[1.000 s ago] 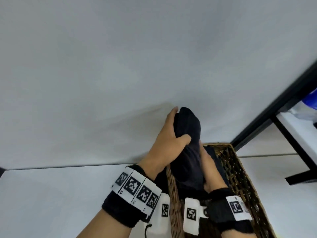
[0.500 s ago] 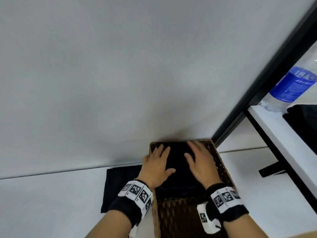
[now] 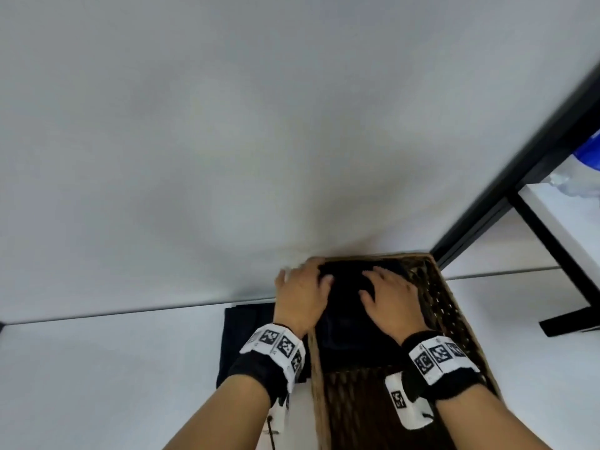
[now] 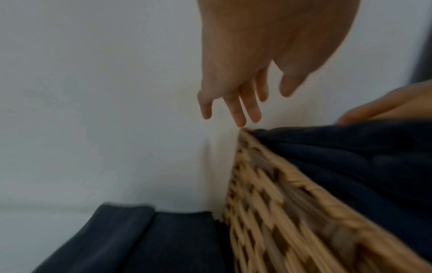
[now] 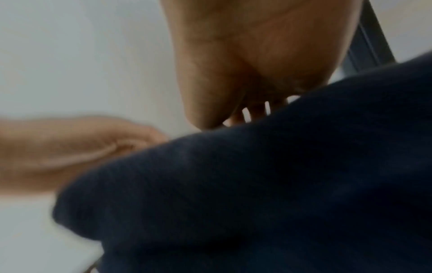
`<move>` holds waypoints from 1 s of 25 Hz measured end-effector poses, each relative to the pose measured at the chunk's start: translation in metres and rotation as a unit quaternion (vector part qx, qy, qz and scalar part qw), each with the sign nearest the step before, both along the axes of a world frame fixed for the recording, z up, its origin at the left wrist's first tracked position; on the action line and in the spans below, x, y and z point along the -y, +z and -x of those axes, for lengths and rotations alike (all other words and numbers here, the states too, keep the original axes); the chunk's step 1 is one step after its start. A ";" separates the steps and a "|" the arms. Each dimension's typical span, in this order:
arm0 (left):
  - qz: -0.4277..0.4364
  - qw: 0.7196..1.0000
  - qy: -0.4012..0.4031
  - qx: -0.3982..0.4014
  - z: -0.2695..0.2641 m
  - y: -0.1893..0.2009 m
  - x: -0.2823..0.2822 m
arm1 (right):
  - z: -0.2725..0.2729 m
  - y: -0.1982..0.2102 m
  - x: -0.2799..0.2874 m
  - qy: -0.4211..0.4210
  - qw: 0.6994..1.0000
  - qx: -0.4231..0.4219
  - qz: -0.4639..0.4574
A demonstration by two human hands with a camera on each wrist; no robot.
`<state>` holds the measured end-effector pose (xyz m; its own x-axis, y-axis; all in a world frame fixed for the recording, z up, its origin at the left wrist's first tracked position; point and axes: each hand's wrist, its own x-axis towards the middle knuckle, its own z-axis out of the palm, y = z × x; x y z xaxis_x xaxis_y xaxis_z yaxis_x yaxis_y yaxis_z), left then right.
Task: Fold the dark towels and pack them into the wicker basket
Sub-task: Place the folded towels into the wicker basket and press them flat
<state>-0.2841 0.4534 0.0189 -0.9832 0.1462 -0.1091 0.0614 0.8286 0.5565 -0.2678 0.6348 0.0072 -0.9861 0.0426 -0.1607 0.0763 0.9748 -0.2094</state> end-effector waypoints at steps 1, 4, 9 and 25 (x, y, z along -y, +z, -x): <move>-0.061 0.995 0.080 -0.013 0.003 -0.003 0.021 | 0.003 0.014 0.013 -0.019 0.998 -0.041 0.032; -0.058 0.968 0.221 0.101 -0.003 -0.037 0.089 | 0.002 0.041 0.081 -0.023 0.973 -0.121 0.198; -0.050 0.912 0.236 0.332 -0.032 -0.102 0.153 | -0.004 -0.019 0.182 -0.009 0.972 0.110 0.206; -0.227 0.952 0.107 0.174 -0.012 0.027 0.112 | -0.020 -0.042 0.175 -0.181 0.887 0.103 0.411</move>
